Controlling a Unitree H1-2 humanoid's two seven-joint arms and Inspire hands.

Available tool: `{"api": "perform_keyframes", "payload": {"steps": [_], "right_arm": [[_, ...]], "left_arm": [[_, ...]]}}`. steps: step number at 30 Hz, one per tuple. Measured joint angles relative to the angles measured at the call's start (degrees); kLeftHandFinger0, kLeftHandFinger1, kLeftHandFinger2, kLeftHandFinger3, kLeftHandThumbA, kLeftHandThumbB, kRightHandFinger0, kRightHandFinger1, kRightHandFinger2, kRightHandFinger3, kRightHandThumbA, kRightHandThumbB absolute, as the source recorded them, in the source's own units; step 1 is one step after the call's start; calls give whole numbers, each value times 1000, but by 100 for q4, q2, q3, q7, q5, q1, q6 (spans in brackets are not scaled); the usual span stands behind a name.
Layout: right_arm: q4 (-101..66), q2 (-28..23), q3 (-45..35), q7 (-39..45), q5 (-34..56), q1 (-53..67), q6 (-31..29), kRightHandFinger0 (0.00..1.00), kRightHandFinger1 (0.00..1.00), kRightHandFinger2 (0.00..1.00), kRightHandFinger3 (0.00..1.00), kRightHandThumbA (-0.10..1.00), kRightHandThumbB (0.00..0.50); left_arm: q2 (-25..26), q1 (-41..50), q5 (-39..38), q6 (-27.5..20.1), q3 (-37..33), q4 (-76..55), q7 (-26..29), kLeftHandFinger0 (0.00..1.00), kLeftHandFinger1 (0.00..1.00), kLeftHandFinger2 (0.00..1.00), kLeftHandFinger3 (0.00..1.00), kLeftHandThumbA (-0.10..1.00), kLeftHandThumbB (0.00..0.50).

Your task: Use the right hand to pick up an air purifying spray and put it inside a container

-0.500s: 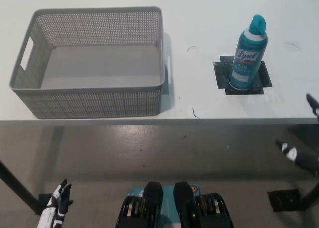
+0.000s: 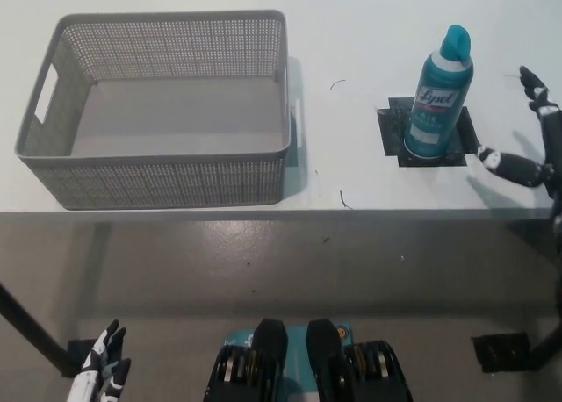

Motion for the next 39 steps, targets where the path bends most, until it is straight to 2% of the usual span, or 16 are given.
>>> {"api": "perform_keyframes", "payload": {"steps": [4,11,15,17,18,19,20,21,22,24,25,26,28,30,33,39], "right_arm": [[839,150,10,-24,14,-451,-24,1000,1000,1000,1000,799,500],[2138,397,22,-75,85,-1081,-139,1000,1000,1000,1000,794,500],[2787,529,23,-155,103,-1408,-165,1000,1000,1000,1000,751,500],[3031,607,23,-188,117,-1515,-174,1000,1000,1000,1000,729,500],[3088,632,22,-196,125,-1539,-180,1000,1000,1000,1000,726,500],[3231,682,24,-226,145,-1597,-209,1000,1000,1000,1000,689,500],[3329,720,25,-246,161,-1633,-235,1000,1000,1000,1000,651,500],[3405,749,30,-266,168,-1664,-251,1000,1000,1000,1000,455,487],[3572,794,29,-336,173,-1721,-275,1000,1000,1000,1000,193,422],[3786,899,-59,-520,217,-1831,-348,1000,1000,992,936,-64,355],[3919,980,-169,-632,262,-1916,-385,780,784,778,775,-93,351],[4051,1060,-283,-748,320,-2000,-424,488,526,572,608,-100,354],[4285,1173,-470,-967,396,-2143,-542,312,359,444,503,-100,375],[4551,1240,-583,-1195,473,-2308,-683,253,302,415,486,-100,394],[4665,1352,-591,-1398,506,-2402,-801,320,339,400,449,-100,395],[4037,1626,-546,-1593,546,-2395,-951,275,302,392,433,-100,393]], "left_arm": [[0,23,29,-9,10,-19,-2,858,997,1000,1000,909,500],[6,27,48,-11,19,-35,-7,861,989,1000,1000,756,416],[20,32,83,-10,33,-60,-7,845,984,1000,1000,568,387],[32,33,114,-7,32,-89,-8,825,981,1000,1000,372,344],[34,33,122,-7,32,-96,-8,820,978,1000,1000,336,352],[40,35,157,-6,26,-120,-8,821,980,1000,1000,143,355],[40,37,185,-5,20,-123,-9,824,984,1000,1000,36,345],[39,39,203,4,11,-128,-11,829,987,1000,1000,-78,372],[38,47,219,26,-4,-153,-17,835,988,1000,1000,-99,415],[37,56,232,74,-29,-212,-25,840,978,1000,1000,-100,480],[34,52,237,94,-44,-224,-28,842,974,1000,1000,-100,490],[29,45,240,110,-58,-226,-28,827,955,1000,1000,-100,498],[23,31,257,124,-78,-226,-26,802,937,1000,1000,-100,496],[23,28,309,145,-86,-243,-21,795,933,1000,1000,-100,499],[23,18,376,167,-86,-260,-14,787,926,1000,1000,-100,500],[23,6,503,193,-91,-256,-9,769,920,1000,1000,-100,500]]}}
